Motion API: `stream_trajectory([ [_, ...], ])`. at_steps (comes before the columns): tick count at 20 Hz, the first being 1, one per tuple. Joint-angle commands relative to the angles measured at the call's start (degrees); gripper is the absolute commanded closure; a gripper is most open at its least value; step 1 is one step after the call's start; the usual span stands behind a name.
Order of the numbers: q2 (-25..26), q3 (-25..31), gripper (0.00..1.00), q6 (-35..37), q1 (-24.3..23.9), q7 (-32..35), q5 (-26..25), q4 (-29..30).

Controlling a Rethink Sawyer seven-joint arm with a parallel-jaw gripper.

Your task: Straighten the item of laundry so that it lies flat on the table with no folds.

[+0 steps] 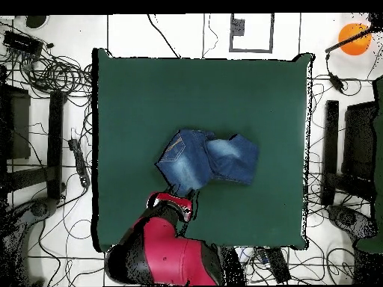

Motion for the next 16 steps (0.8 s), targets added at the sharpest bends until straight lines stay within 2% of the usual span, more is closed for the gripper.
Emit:
stream_trajectory([
  [1, 0.99, 3.03, 0.00, 1.67, 0.46, 8.89, 1.97, 1.92],
  [4, 1.58, 2.89, 0.00, 0.19, 0.40, 9.38, 1.73, 2.89],
  [7, 0.49, 2.17, 0.00, 3.22, 0.98, 8.77, 2.23, 1.28],
  [11, 0.91, 0.82, 0.00, 2.67, 3.56, 10.25, 2.82, 2.62],
  [13, -0.15, 0.87, 0.00, 5.86, 3.51, 9.49, 3.22, 1.13],
  [16, -3.20, 0.73, 0.00, 9.80, 3.83, 8.37, 2.85, 2.27],
])
